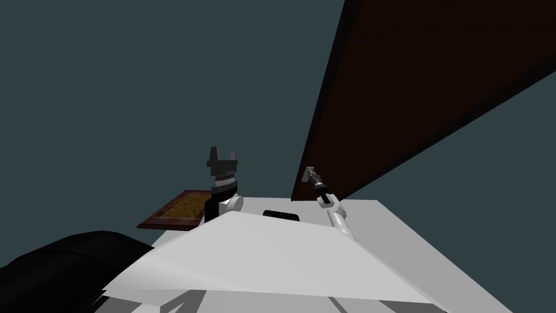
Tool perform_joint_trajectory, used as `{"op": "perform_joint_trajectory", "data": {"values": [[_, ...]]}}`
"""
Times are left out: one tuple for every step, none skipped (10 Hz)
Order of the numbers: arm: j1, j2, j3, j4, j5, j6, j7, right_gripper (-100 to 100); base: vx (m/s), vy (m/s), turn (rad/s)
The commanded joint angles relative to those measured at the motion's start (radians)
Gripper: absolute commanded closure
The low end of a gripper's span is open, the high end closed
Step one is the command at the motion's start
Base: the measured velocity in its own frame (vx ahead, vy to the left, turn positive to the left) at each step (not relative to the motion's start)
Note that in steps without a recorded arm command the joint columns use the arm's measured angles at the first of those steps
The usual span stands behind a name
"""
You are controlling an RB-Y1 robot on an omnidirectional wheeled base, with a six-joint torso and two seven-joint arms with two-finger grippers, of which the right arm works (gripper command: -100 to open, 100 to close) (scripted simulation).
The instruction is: Pull the door open
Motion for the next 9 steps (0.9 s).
{"op": "perform_joint_trajectory", "data": {"values": [[0.009, 0.003, 0.011, -0.009, -0.041, 0.002, -0.05, 100, -0.058, -0.045, 0.081], [0.009, 0.003, 0.011, -0.009, -0.041, 0.002, -0.061, 100, -0.042, -0.026, 0.037], [0.016, 0.002, 0.017, -0.017, -0.068, 0.006, -0.097, 100, -0.04, -0.021, 0.052], [0.024, 0.002, 0.025, -0.026, -0.099, 0.01, -0.124, 100, -0.056, -0.037, 0.091], [0.024, 0.002, 0.025, -0.026, -0.099, 0.01, -0.136, 100, -0.045, -0.033, 0.044], [0.031, 0.002, 0.032, -0.035, -0.13, 0.014, -0.17, 100, -0.046, -0.034, 0.081], [0.031, 0.002, 0.032, -0.035, -0.13, 0.014, -0.174, 100, -0.035, -0.025, 0.041], [0.039, 0.001, 0.04, -0.045, -0.163, 0.018, -0.214, 100, -0.04, -0.025, 0.06], [0.048, 0.001, 0.049, -0.055, -0.197, 0.023, -0.24, 100, -0.059, -0.051, 0.134]]}}
